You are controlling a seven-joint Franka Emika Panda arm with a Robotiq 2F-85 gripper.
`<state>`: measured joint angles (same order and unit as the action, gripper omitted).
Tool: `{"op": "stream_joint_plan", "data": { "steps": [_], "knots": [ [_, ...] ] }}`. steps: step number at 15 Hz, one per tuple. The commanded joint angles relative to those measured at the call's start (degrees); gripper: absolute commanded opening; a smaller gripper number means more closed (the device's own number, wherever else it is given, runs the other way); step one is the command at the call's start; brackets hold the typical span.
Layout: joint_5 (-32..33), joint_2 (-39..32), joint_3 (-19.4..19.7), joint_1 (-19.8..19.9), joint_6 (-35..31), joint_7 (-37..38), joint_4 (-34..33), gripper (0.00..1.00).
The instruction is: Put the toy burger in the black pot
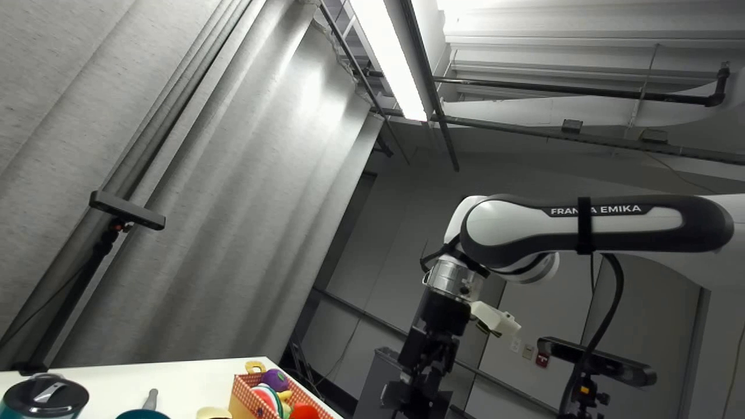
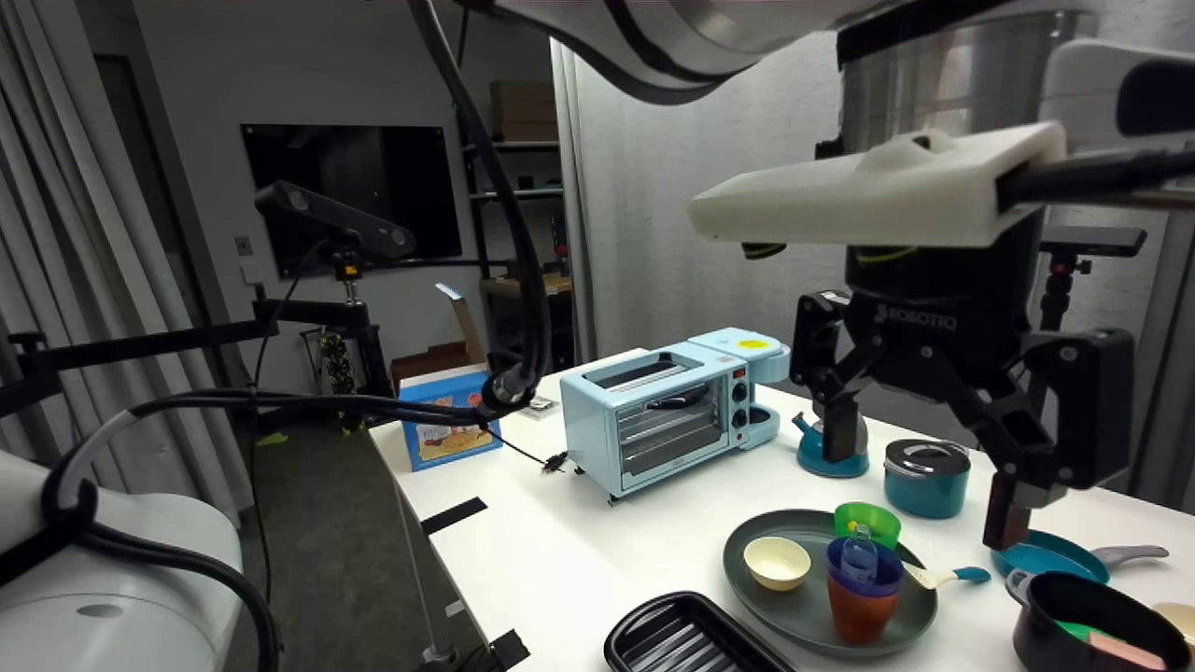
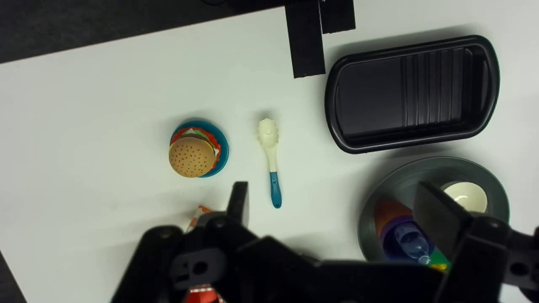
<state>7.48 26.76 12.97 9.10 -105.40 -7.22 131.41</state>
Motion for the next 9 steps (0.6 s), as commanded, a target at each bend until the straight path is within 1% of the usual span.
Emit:
{"op": "stream_joint_plan", "data": {
  "steps": [1,9],
  "knots": [
    [0.55,-1.99,0.03,2.01,-3.25,2.63,0.78,1.00],
    [-0.21,-7.10,1.36,4.33,-10.54,5.00,1.27,1.00]
  ]
}}
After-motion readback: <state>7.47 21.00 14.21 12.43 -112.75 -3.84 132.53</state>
